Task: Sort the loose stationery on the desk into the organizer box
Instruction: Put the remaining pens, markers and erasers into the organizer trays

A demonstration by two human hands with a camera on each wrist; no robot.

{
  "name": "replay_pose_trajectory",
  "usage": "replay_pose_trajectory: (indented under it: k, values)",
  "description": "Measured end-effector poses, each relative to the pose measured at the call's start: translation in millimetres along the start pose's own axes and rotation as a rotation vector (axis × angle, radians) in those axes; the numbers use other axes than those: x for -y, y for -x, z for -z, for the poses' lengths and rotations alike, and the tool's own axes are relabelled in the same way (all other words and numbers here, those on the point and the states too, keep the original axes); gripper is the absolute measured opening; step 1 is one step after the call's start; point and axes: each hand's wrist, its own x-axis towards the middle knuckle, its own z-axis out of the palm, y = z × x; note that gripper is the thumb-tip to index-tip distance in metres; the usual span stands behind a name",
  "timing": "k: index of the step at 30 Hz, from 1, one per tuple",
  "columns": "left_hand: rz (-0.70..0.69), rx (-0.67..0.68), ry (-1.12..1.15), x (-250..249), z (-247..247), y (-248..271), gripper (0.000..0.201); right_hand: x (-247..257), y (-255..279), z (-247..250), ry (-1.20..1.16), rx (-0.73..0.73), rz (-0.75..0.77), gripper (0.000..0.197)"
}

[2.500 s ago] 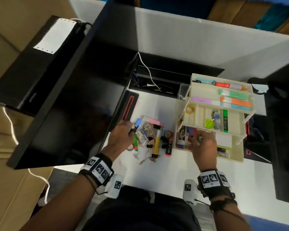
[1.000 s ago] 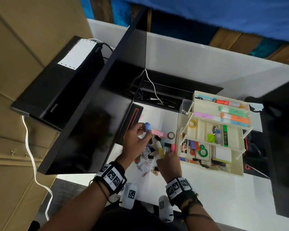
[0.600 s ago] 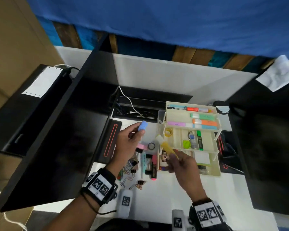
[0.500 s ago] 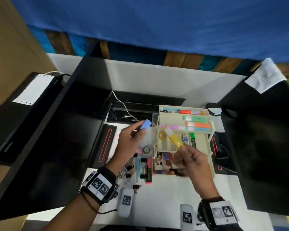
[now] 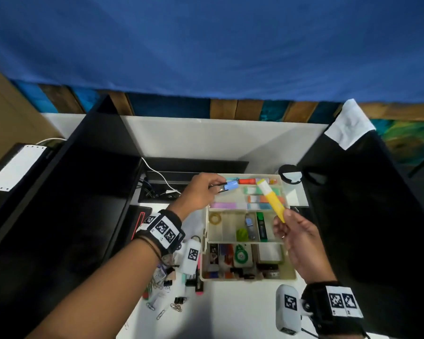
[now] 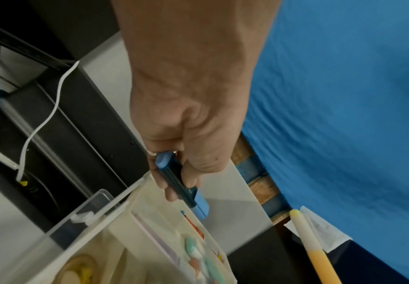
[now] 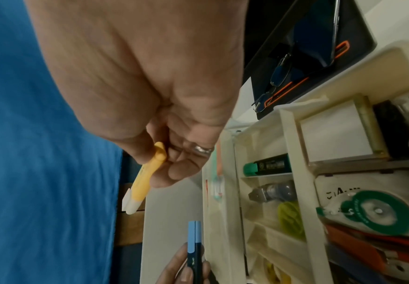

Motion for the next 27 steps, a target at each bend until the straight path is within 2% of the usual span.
replay_pose_trajectory:
  k: [3,6,9,12,17,23,27]
  values:
    - [0.044,0.091,-0.103,-3,-1,-5,0.036,-6,-9,9,-0.035,-0.016,-0.036,0.025]
    - [0.098,0.128,-0.061,-6,0,-5,0.037,-14,-19,17,-0.021,-0.071,-0.074,0.023]
    - [0.151,0.150,0.007,-6,2,-1,0.038,-22,-25,23,0.101,-0.099,-0.073,0.023]
    - [0.173,0.078,0.082,-4,6,6,0.037,-20,-33,17,0.290,-0.063,0.006,0.021]
    - [0.191,-0.049,0.241,0,14,24,0.034,-6,-69,-26,0.490,-0.016,0.148,0.016]
    - [0.196,-0.107,0.286,9,33,46,0.034,-1,-104,-72,0.435,0.017,0.267,0.010]
    - [0.201,-0.142,0.297,17,40,55,0.034,-3,-121,-97,0.831,0.253,0.404,0.023]
